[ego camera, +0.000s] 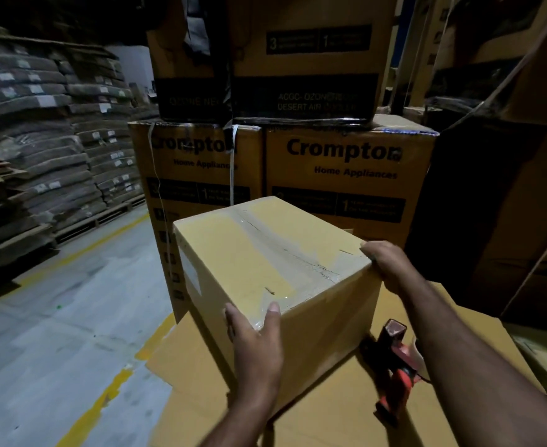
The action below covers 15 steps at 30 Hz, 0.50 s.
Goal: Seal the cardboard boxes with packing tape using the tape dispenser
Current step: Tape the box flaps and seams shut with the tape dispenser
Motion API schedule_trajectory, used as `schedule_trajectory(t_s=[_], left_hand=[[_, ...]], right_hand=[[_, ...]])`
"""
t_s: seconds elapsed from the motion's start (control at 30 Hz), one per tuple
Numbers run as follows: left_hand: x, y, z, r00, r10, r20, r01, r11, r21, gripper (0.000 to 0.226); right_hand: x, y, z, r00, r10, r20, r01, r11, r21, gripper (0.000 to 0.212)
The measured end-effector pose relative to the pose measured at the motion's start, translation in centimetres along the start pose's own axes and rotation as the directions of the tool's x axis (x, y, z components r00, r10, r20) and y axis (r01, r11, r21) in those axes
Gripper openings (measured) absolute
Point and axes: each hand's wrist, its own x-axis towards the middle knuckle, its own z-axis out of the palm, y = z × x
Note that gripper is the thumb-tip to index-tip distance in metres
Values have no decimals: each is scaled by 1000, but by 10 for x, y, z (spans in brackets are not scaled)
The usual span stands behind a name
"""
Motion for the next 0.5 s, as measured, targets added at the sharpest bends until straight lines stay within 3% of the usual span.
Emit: schedule_trajectory(t_s=[0.13,0.23,0.37,0.5], left_hand=[[16,17,-17,968,17,-251,-22,1000,-17,75],[48,32,-43,931,74,-357,-67,997,31,59],[91,62,-71,923,119,-366,-109,993,47,45],[117,90,-85,938,188,-292,-204,979,-27,33]], right_hand=[[-16,-4,17,997,-74,-9,74,983,170,26],[-41,-14,29,995,-102,1,99,968,232,20],[-73,-34,43,994,-106,-42,114,938,328,13],[-97,-60,46,978,-92,-187,155,922,356,16]])
